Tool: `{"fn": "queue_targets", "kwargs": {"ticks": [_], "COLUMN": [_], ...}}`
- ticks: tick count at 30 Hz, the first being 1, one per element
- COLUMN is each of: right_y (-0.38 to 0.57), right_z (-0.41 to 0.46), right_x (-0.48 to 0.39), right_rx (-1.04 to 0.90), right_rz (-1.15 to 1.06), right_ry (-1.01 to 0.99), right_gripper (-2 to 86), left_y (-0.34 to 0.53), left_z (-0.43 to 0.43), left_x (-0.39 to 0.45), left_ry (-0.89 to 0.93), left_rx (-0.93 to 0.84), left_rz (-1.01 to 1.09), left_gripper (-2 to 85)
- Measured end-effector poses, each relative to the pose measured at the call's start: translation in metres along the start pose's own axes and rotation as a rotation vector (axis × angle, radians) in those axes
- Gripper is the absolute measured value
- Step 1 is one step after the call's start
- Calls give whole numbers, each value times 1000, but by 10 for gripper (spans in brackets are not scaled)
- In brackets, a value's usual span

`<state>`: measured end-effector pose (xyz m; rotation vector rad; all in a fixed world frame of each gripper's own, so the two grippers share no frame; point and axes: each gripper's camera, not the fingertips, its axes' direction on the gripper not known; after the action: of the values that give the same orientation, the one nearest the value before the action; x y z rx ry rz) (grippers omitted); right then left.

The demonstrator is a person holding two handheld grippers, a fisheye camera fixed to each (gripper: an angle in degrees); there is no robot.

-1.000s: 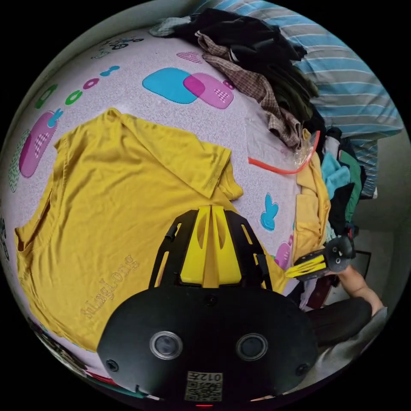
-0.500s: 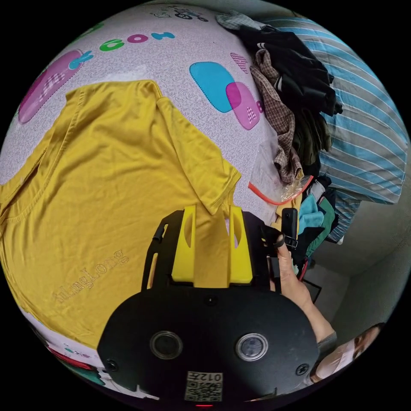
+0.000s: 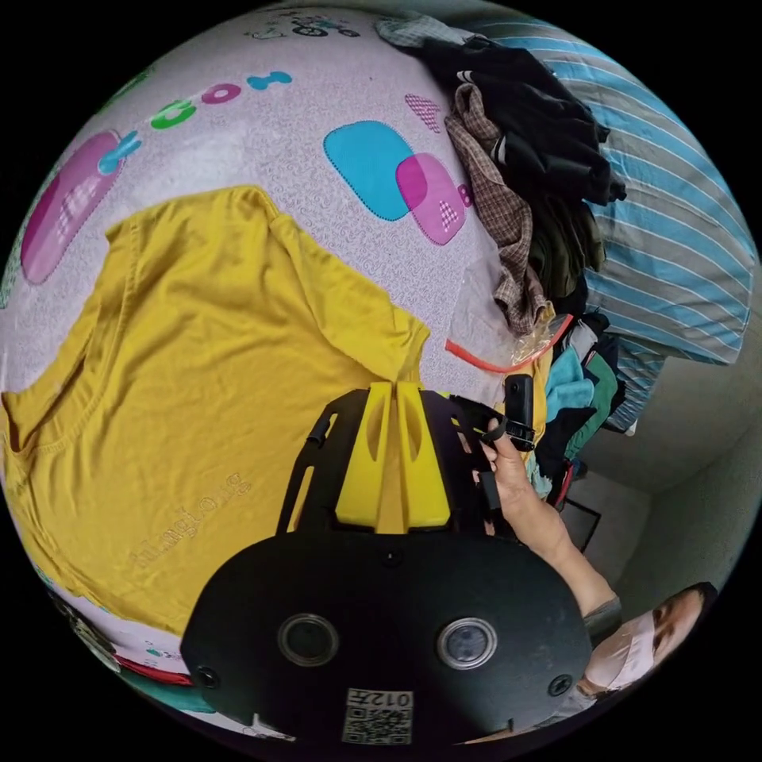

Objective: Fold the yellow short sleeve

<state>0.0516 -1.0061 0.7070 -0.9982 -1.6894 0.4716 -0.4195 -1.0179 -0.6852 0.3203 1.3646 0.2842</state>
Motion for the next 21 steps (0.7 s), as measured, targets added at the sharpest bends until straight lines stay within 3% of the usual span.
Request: {"fn": "queue_targets", "kwargs": {"ticks": [11,21], "right_y": [26,142], "right_z": [-15,67], "right_x": [-48,-109], "right_rx": [86,-53], "right_rz": [-287,-722], "right_ry": [43,319], "right_gripper": [-1,-2], "left_y": [-35,-44], "left_z": [-93,-115], "left_x": [35,77], "left_ry": [25,-184], "left_rx": [209,43], "left_rz": [90,222], "left_gripper": [1,1]}}
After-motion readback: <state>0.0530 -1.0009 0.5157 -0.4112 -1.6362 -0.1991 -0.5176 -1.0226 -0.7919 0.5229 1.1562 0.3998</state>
